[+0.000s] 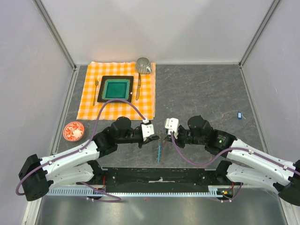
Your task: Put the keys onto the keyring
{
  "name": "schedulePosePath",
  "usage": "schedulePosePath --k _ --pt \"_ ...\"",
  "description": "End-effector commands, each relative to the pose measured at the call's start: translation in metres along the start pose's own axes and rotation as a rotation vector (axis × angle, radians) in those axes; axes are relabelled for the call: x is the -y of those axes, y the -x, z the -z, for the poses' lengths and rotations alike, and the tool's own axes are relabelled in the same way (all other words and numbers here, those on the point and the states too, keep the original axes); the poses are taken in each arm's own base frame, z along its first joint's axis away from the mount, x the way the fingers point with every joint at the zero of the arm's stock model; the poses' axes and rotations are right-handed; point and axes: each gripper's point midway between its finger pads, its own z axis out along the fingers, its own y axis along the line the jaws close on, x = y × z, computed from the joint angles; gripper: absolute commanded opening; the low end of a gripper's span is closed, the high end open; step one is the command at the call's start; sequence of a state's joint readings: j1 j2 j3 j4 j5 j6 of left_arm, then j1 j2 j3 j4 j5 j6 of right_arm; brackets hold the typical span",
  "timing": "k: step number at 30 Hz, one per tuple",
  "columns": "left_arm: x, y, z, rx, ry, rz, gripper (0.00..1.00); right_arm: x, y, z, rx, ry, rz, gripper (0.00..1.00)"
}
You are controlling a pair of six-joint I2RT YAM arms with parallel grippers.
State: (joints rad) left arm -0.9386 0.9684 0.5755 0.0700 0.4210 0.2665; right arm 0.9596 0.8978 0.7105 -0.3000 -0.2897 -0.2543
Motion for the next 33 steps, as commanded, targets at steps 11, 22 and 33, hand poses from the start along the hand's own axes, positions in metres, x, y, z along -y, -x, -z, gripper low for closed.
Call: schedulePosePath --k 11,22,33 --pt "-0.0006 0.0259 -0.0017 0.08 -0.008 -0.036 0.02 0.0027 0.012 -0.0009 0.042 -0.014 0.013 0.0" --pt "0.0016 0.0272 -0.0018 0.084 -0.019 -0.038 0.02 0.0028 0.0102 -0.0025 0.033 -0.013 0.012 0.0" --pt "0.0065 0.0274 -0.0026 0.087 -0.045 -0.038 0.02 0.0034 0.0109 -0.0028 0.033 -0.017 0.016 0.0"
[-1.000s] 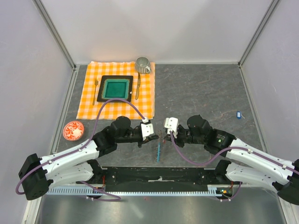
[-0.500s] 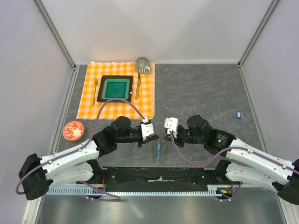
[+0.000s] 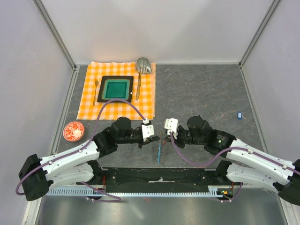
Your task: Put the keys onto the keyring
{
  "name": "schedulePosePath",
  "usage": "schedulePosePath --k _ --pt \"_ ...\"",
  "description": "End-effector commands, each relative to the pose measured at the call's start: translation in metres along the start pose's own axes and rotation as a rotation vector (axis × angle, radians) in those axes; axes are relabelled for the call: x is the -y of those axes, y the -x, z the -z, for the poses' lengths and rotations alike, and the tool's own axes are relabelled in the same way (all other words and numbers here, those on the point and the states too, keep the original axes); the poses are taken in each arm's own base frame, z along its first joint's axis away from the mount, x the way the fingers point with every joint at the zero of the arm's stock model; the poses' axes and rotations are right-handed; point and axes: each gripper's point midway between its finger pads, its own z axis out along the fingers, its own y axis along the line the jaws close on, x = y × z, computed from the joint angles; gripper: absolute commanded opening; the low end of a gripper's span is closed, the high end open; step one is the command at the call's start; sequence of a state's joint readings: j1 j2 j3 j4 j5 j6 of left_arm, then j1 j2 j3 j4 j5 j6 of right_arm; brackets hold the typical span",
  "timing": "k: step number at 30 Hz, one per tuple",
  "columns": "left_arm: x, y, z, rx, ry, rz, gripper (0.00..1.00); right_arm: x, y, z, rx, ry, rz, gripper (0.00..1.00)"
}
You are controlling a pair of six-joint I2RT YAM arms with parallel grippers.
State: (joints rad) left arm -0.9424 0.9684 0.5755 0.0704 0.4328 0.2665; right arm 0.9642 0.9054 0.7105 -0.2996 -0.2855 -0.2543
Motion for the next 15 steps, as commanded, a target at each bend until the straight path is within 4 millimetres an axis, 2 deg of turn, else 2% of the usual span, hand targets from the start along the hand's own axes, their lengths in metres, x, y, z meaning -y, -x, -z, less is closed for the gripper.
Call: schedulePosePath --k 1,15 --pt "0.0039 0.0259 -0.0027 0.081 -0.032 -0.036 0.02 0.0043 0.0131 -0.0004 0.043 -0.021 0.016 0.0" --pt "-0.0019 0.0246 -0.0022 0.071 0.0 -0.038 0.02 0.005 0.0115 0.0045 0.039 -0.038 0.019 0.0"
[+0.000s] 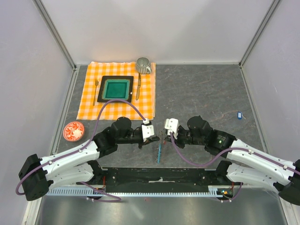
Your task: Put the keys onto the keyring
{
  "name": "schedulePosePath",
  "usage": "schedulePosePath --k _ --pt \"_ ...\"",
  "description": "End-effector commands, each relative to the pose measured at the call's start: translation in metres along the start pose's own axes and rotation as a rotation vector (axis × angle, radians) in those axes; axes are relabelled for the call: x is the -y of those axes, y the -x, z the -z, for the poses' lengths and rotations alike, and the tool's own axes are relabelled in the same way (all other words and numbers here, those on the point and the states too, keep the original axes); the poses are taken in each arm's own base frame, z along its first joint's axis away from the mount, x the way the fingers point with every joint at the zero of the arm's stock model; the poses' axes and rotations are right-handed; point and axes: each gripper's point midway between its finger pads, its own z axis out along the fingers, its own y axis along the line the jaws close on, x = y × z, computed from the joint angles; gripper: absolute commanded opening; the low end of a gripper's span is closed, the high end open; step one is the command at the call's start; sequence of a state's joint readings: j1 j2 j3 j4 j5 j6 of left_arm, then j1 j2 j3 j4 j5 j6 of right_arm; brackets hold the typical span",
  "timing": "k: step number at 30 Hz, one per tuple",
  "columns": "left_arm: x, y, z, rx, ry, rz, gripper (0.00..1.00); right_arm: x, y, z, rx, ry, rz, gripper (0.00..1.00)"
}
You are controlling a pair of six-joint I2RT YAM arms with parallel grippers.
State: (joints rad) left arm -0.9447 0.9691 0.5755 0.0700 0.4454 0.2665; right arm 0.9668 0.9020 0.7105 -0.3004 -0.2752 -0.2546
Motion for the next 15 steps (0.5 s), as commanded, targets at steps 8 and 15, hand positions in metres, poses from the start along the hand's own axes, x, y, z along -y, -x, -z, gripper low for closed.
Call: schedulePosePath --k 8,15 --pt "-0.0054 0.024 -0.002 0.065 0.019 -0.037 0.02 0.0051 0.0119 0.0053 0.038 -0.036 0.019 0.0" --pt "-0.0056 0.0236 -0.0018 0.064 0.018 -0.036 0.02 0.0019 0.0117 0.004 0.037 -0.017 0.021 0.0"
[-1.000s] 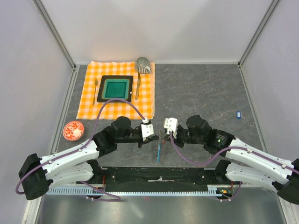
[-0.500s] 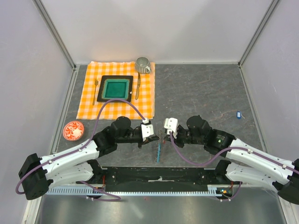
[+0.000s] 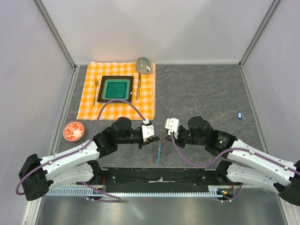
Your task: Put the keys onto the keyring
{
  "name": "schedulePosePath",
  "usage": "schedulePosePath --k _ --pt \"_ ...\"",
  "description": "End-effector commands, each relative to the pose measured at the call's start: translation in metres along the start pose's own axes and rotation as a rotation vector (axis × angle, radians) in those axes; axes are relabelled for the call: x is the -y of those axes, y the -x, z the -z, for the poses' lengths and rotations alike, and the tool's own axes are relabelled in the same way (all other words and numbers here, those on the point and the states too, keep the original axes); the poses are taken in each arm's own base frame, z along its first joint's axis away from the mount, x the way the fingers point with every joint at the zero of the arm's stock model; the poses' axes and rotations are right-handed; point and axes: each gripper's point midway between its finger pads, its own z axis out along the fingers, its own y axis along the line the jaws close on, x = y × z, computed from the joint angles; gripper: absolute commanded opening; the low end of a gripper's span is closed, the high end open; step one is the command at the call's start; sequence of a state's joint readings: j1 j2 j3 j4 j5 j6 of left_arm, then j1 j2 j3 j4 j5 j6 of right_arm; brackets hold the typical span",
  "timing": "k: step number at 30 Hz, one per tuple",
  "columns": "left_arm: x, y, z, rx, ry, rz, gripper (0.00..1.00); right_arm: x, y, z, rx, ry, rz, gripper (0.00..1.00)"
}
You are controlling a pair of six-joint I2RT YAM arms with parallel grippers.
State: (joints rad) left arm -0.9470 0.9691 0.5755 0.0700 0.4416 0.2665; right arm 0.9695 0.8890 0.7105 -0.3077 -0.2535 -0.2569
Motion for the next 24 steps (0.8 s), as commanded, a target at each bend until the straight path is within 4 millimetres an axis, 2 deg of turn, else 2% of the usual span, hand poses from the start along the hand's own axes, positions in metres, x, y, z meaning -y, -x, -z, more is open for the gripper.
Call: schedulePosePath --k 1,24 --pt "-0.0059 0.0235 -0.0017 0.065 0.018 -0.036 0.02 -0.0015 0.0111 0.0011 0.037 0.008 0.014 0.0" --pt "-0.0053 0.025 -0.0022 0.069 0.013 -0.034 0.02 -0.0039 0.0079 -0.0002 0.021 0.02 0.014 0.0"
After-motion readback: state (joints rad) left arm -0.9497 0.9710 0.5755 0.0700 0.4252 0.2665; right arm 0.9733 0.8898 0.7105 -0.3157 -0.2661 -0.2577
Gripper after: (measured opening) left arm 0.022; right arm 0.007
